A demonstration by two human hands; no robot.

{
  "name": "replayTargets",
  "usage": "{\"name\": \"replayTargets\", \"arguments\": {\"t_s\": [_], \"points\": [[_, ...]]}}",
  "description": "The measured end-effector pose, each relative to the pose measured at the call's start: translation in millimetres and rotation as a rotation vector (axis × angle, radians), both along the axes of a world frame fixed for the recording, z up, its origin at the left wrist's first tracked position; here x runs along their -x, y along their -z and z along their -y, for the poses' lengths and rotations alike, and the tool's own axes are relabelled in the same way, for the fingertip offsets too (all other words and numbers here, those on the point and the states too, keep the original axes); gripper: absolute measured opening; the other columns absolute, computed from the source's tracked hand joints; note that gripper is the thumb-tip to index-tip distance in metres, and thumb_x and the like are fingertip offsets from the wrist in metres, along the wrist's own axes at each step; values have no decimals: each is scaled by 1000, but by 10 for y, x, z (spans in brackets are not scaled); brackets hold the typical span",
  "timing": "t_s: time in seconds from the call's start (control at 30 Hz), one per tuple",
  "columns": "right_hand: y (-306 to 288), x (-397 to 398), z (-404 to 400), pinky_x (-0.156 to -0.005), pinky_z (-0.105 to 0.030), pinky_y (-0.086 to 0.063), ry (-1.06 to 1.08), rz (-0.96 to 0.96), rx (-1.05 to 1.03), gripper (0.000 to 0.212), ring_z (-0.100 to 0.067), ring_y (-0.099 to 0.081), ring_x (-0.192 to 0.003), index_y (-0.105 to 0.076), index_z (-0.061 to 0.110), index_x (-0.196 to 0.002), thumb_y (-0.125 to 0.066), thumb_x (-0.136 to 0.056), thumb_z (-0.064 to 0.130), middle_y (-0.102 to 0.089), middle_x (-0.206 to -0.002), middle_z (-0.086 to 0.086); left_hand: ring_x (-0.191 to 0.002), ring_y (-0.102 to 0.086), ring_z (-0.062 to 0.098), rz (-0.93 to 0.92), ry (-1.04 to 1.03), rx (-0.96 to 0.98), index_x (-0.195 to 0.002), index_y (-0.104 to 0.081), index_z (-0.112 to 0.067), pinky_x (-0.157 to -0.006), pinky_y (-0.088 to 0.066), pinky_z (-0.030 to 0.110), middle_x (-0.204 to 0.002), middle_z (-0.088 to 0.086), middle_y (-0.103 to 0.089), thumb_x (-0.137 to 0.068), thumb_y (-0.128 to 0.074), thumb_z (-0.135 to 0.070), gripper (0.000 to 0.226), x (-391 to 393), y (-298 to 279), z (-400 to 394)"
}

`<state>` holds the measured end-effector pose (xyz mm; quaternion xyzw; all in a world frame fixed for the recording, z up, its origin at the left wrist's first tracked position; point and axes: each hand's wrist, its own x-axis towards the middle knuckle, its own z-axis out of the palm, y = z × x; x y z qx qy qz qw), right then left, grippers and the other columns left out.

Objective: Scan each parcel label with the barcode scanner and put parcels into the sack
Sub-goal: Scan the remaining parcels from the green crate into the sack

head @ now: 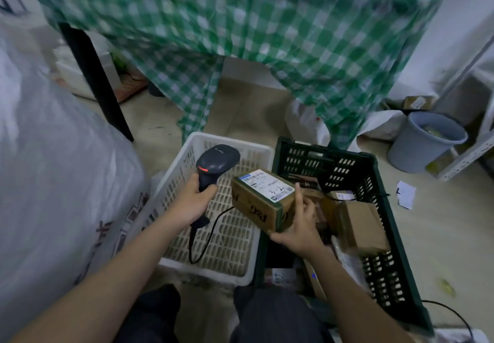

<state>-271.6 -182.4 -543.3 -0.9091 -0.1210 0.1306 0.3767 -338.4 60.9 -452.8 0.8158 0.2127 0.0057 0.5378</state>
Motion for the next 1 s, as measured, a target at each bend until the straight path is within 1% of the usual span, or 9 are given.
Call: {"name": "replayTargets", "arguments": {"t_s": [0.2, 0.4, 0.53, 0.63, 0.67, 0.77, 0.8, 0.9, 1.0], "points": [[251, 178, 37, -112, -46, -31, -99, 138, 70, 120, -39, -20, -142, -7, 37, -151, -86, -62, 34, 0, -153, -5, -88, -58, 25, -70, 45, 83, -93, -49, -24, -83, -44, 36, -91, 12, -61, -93, -54, -13, 12, 194, 90, 9], [354, 231, 107, -112, -48, -34, 147, -27, -143, 95, -27, -22, -142, -21, 34, -140, -77, -68, 59, -6, -154, 6, -85, -57, 26, -77, 17, 128, -93, -49, -21, -79, -43, 36, -90, 14, -58, -94, -53, -12, 10, 218, 156, -125], [203, 128, 57, -99, -45, -46, 213, -111, -303, 58, -22, -42, -128, -38, 31, -122, -59, -80, 66, -34, -139, 1, -97, -60, 32, -94, 6, 152, -105, -47, -20, -89, -45, 41, -102, 19, -61, -95, -52, -15, 12, 210, 181, -191], [72, 16, -4, -76, -25, -47, 266, -84, -290, 44, -20, -53, -114, -43, 18, -119, -66, -88, 41, -47, -125, -5, -90, -58, 26, -91, -6, 175, -100, -47, -21, -80, -42, 35, -94, 14, -59, -96, -52, -15, 9, 204, 176, -204], [13, -31, -25, -73, -23, -46, 261, -114, -276, 53, -19, -54, -110, -40, 16, -123, -73, -85, 35, -49, -122, -3, -88, -57, 26, -93, -11, 177, -96, -47, -22, -79, -41, 35, -91, 13, -58, -96, -52, -15, 9, 201, 180, -209], [-64, -219, -80, -91, -33, -48, 182, -312, -99, 84, -21, -52, -114, -38, 18, -134, -85, -69, 42, -48, -122, 0, -88, -57, 26, -101, -14, 169, -94, -47, -20, -79, -41, 35, -88, 11, -59, -95, -52, -15, 7, 203, 185, -219], [-87, -249, -109, -90, -31, -50, 131, -383, -31, 82, -20, -55, -112, -43, 18, -133, -85, -68, 44, -53, -121, 1, -90, -58, 28, -102, -14, 160, -94, -48, -19, -81, -42, 37, -89, 12, -59, -94, -53, -16, 6, 203, 192, -221], [-155, -262, -208, -59, -12, -49, 9, -580, -63, 51, -9, -65, -89, -59, 17, -124, -77, -79, 32, -67, -106, 4, -99, -61, 32, -108, -29, 156, -93, -49, -22, -91, -45, 42, -93, 12, -62, -93, -54, -16, 8, 219, 191, -219], [-169, -269, -250, -70, -24, -50, -26, -704, -80, 43, -12, -64, -88, -55, 26, -123, -73, -83, 30, -68, -103, 4, -102, -63, 34, -116, -29, 146, -94, -50, -22, -93, -46, 43, -96, 14, -65, -92, -55, -17, 7, 234, 197, -218]]}}
